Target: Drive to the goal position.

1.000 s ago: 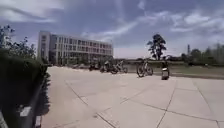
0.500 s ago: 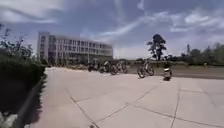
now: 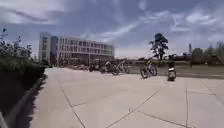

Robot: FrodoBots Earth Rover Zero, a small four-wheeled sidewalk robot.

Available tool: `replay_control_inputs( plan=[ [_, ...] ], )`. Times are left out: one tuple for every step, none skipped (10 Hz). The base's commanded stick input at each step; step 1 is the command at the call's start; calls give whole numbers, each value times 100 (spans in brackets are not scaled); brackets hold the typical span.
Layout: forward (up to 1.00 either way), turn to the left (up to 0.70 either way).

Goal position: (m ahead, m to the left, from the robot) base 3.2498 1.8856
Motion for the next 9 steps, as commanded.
replay_control_inputs(
  plan=[
    [45,27],
    [45,27],
    [45,27],
    [45,27],
    [45,27],
    [45,27],
    [45,27],
    [45,27],
    [45,27]
  ],
)
